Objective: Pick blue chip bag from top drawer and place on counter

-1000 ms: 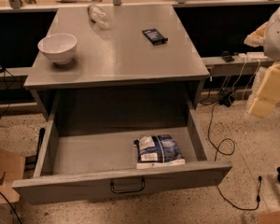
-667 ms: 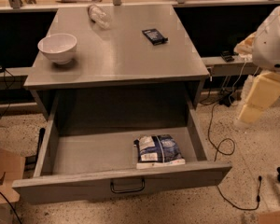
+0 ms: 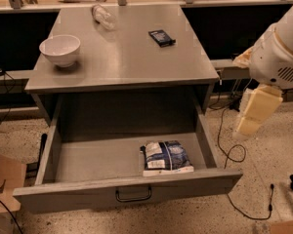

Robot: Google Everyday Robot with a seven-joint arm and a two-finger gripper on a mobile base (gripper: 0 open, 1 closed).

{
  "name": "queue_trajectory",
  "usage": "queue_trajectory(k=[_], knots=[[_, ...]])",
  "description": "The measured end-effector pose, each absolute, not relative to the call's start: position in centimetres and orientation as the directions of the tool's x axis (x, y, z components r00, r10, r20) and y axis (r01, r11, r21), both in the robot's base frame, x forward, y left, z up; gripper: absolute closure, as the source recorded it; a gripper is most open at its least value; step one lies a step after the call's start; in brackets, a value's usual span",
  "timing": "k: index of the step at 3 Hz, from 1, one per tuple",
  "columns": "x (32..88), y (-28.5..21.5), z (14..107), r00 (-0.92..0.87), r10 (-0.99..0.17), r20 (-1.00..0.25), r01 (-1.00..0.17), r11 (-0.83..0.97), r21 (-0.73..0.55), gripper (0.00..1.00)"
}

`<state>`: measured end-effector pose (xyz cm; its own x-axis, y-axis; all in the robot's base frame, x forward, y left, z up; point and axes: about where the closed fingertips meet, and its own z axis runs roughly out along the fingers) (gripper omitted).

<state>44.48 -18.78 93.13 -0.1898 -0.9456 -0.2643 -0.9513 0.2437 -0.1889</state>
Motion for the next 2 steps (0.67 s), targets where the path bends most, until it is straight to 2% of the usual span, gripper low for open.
queue_trajectory(k=[1,2], knots=[[44.8,-19.0,91.9,-0.236,-0.929,-0.285,-0.945,0.287,-0.154,0.00],[45.7,-17.9,88.1,-0.318,-0.884,-0.343,-0.933,0.357,-0.054,0.00]])
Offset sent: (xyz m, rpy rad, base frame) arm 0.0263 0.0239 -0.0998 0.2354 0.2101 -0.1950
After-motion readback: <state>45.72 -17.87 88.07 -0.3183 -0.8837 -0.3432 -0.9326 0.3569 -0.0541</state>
